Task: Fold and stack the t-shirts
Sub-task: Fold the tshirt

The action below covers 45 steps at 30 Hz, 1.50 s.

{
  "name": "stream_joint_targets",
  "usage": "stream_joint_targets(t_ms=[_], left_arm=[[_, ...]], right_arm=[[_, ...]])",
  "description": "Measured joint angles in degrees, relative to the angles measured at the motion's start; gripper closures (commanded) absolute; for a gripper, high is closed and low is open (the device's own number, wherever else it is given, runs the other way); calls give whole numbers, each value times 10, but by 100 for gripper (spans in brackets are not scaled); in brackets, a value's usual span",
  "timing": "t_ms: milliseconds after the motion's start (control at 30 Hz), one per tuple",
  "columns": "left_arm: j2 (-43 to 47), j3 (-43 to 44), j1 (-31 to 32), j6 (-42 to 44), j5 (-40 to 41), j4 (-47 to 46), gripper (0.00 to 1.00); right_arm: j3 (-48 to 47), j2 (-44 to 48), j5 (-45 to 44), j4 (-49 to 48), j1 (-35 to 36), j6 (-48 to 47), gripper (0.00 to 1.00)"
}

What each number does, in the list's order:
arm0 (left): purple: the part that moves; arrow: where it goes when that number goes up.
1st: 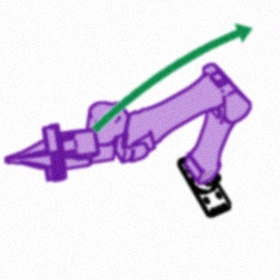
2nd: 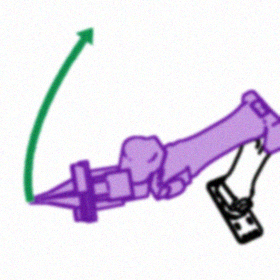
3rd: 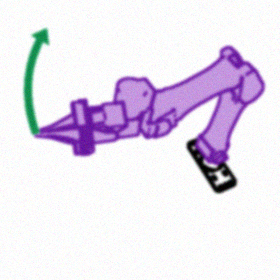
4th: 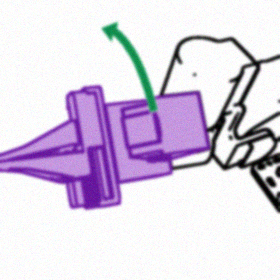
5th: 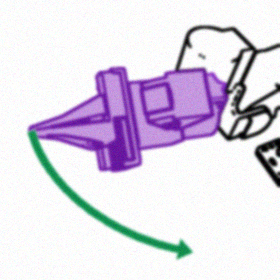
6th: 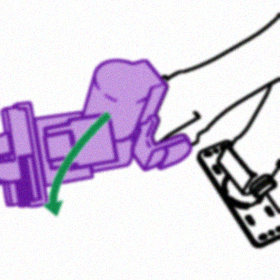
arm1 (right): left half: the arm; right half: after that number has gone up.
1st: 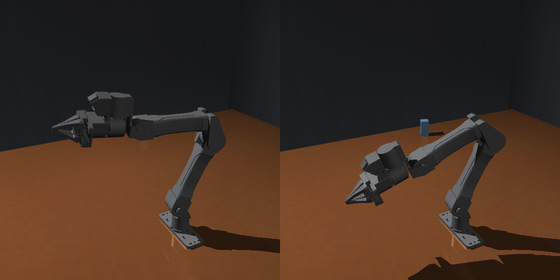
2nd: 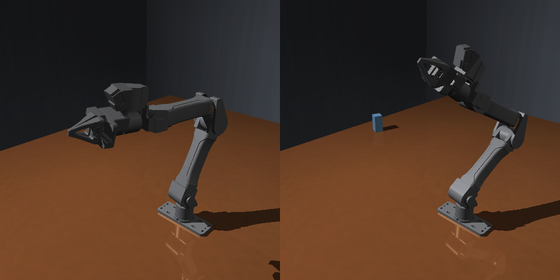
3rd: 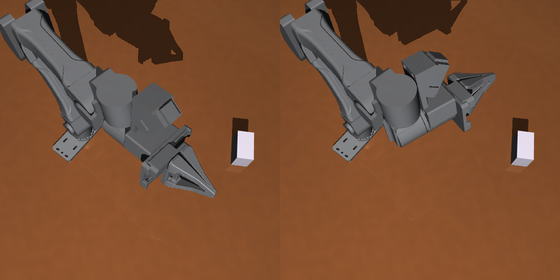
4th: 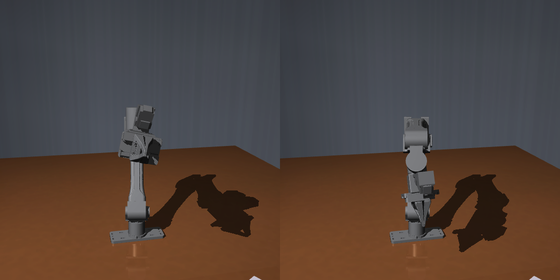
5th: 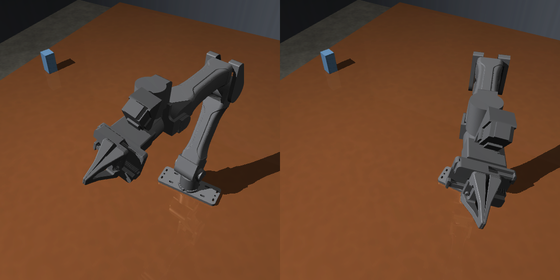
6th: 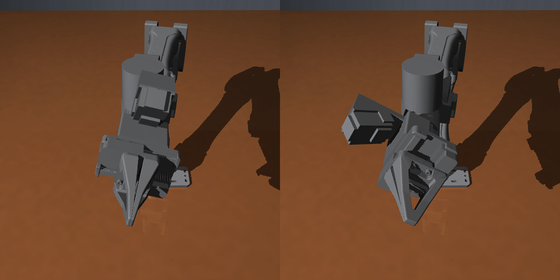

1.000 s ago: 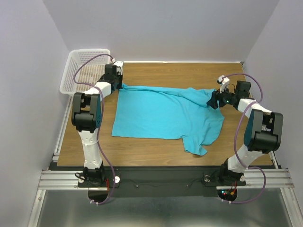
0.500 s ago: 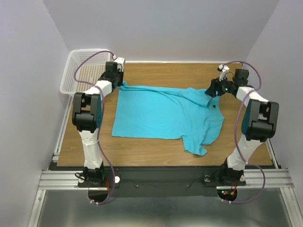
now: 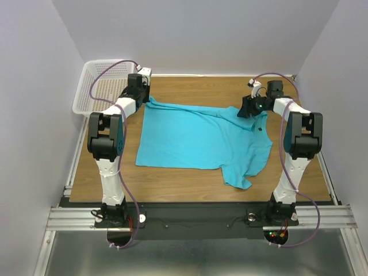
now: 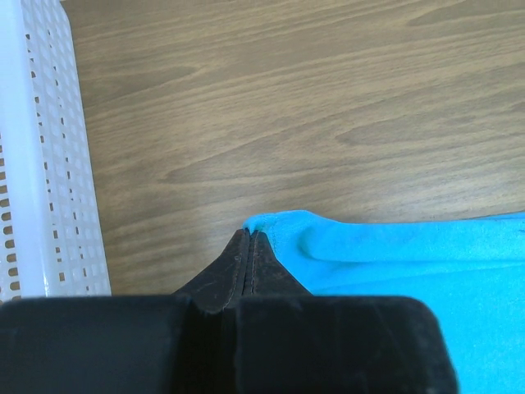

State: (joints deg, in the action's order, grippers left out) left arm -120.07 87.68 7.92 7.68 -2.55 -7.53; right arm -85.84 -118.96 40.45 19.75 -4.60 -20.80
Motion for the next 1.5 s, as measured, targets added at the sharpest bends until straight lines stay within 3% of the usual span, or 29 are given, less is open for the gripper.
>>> stream_joint_targets(t_ms=[167,233,267,367,533,833,1500], left_arm=[[1,0,0,0,0,-2,100],[1,0,0,0,0,-2,100],[1,0,0,0,0,-2,100],[1,1,0,0,0,-2,100],[1,5,0,0,0,-3,100],[1,25,0,0,1,-5,100],[-48,99,0,-16,7,-12,100]], right_arm=[[-13,-13,-13,17,1,-3,42],[-16,-15,-15,23,1,-7,57],[-17,-15,-15,27,2,-8,57],[-21,-15,-14,37,2,-13,78],[-39,-15,-11,49,2,-17,99],[-111,-14,-26,54,2,-15,99],[-174,35,-76,55,2,-16,99]])
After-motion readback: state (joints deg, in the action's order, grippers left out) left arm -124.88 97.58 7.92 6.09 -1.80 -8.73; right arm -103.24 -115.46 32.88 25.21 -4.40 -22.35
